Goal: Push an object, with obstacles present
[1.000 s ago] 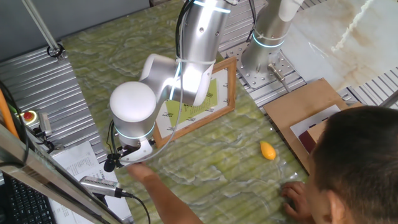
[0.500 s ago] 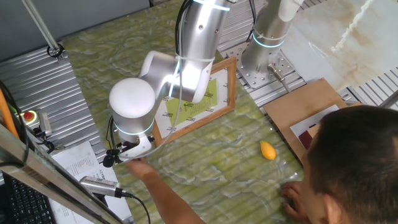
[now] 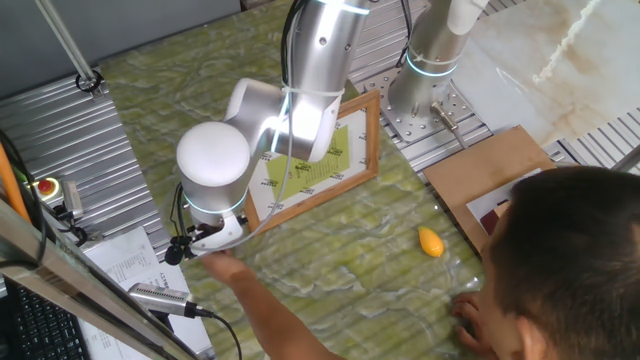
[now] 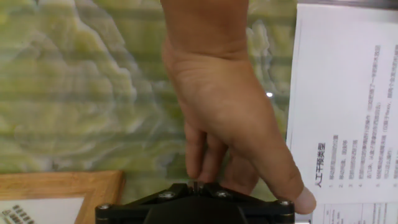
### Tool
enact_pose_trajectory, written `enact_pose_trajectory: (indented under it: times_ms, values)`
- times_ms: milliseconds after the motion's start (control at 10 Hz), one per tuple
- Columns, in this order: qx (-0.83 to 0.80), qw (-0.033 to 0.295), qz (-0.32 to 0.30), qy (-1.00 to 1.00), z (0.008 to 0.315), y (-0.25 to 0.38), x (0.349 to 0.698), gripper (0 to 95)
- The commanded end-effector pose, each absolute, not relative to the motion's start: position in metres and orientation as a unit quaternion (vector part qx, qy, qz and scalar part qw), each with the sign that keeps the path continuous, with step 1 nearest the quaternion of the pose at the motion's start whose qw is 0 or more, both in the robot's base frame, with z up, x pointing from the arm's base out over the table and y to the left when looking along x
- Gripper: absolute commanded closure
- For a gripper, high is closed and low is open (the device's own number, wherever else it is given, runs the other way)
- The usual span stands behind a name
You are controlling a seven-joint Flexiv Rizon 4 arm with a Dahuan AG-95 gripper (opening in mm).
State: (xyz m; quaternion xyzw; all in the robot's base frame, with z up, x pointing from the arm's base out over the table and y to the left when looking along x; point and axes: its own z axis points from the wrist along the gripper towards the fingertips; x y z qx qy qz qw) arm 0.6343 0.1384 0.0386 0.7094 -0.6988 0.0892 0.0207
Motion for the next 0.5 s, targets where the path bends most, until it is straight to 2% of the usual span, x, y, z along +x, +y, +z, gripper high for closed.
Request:
enact_pose_trajectory:
  times_ms: [100,500]
  values:
    - [0.707,0.020,0.087,-0.701,0.0395,0.1386,0.6353,95.0]
    - [0.704,0.021,0.087,-0.705,0.0417,0.1407,0.6427,95.0]
